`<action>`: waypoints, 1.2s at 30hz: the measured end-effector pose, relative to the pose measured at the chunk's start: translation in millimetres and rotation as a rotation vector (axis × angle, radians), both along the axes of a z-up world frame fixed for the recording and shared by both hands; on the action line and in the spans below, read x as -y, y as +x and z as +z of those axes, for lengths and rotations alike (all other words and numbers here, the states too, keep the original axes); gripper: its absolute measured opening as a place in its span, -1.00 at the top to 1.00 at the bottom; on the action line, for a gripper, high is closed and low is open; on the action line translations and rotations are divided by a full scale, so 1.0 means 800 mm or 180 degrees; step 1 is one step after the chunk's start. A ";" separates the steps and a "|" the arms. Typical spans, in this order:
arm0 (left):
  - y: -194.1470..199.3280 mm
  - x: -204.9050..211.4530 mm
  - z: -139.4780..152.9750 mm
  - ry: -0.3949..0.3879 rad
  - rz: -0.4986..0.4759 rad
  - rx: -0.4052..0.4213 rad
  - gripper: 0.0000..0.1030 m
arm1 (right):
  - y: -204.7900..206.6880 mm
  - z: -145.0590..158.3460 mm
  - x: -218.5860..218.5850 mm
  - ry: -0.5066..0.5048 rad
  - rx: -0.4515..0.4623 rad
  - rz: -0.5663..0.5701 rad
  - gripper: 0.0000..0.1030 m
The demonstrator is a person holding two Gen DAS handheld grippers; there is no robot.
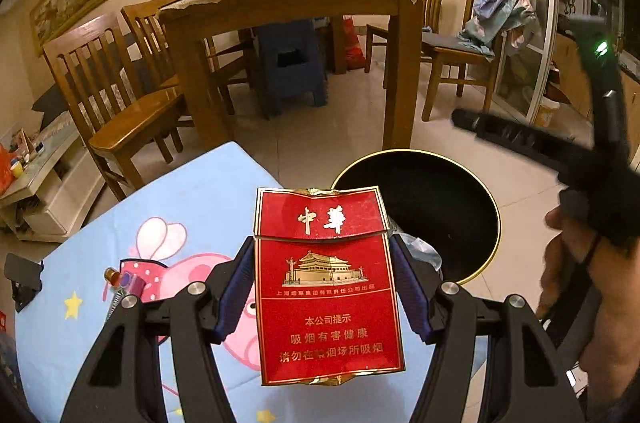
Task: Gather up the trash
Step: 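Carry the wrapper and cigarette pack to the bin and release both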
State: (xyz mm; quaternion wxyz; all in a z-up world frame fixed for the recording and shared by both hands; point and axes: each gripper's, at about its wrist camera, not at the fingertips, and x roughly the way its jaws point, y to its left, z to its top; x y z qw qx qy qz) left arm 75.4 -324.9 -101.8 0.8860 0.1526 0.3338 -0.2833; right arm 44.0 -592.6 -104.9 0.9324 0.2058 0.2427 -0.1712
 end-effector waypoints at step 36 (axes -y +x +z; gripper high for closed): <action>0.081 0.111 -0.035 -0.0025 -0.0353 -0.0398 -0.30 | -0.071 0.037 0.052 0.0297 0.0499 -0.0389 -0.51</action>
